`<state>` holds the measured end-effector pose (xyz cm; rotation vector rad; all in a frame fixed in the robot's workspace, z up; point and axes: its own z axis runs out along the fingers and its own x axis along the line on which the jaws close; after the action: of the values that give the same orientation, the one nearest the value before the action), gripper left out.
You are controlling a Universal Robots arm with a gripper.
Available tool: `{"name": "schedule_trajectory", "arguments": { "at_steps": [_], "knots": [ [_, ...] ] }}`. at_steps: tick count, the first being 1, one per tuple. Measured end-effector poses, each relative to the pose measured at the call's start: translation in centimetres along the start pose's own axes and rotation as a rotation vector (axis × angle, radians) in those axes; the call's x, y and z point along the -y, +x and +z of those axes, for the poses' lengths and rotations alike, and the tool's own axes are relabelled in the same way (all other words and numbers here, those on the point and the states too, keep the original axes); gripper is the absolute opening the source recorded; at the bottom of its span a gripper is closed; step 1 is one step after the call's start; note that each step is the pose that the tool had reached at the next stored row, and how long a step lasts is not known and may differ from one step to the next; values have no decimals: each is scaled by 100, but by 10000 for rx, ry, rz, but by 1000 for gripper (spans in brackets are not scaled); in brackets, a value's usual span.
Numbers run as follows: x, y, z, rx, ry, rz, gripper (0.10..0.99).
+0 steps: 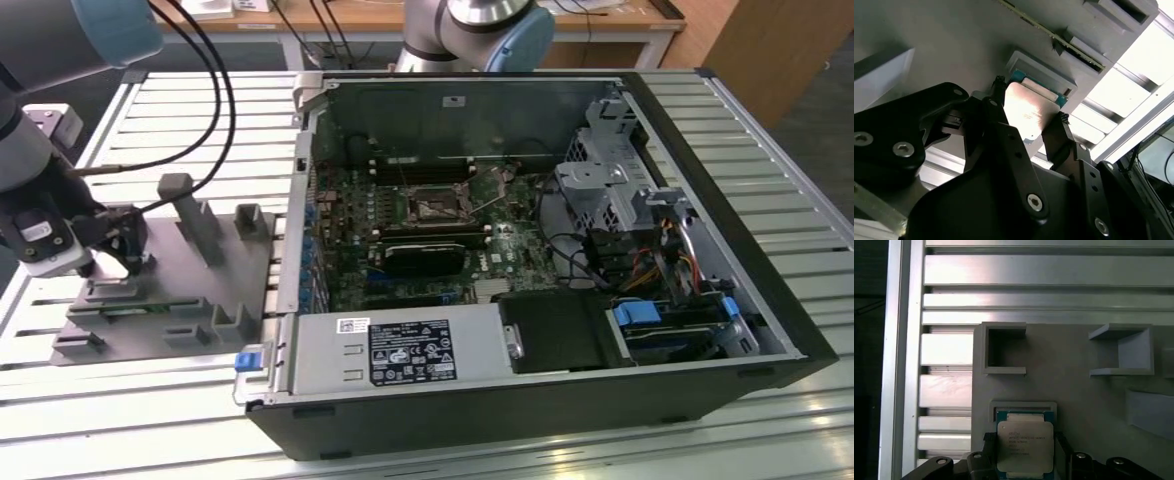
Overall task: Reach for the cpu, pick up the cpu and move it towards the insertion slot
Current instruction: 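Pick up the cpu and move it towards the insertion slot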
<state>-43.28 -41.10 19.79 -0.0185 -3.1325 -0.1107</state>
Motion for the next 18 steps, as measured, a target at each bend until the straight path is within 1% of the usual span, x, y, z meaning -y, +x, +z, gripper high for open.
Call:
{"name": "schedule_trajectory", "arguments": {
  "at_steps": [18],
  "knots": [
    [-7,1,-94,0,0,5,545]
  ]
}}
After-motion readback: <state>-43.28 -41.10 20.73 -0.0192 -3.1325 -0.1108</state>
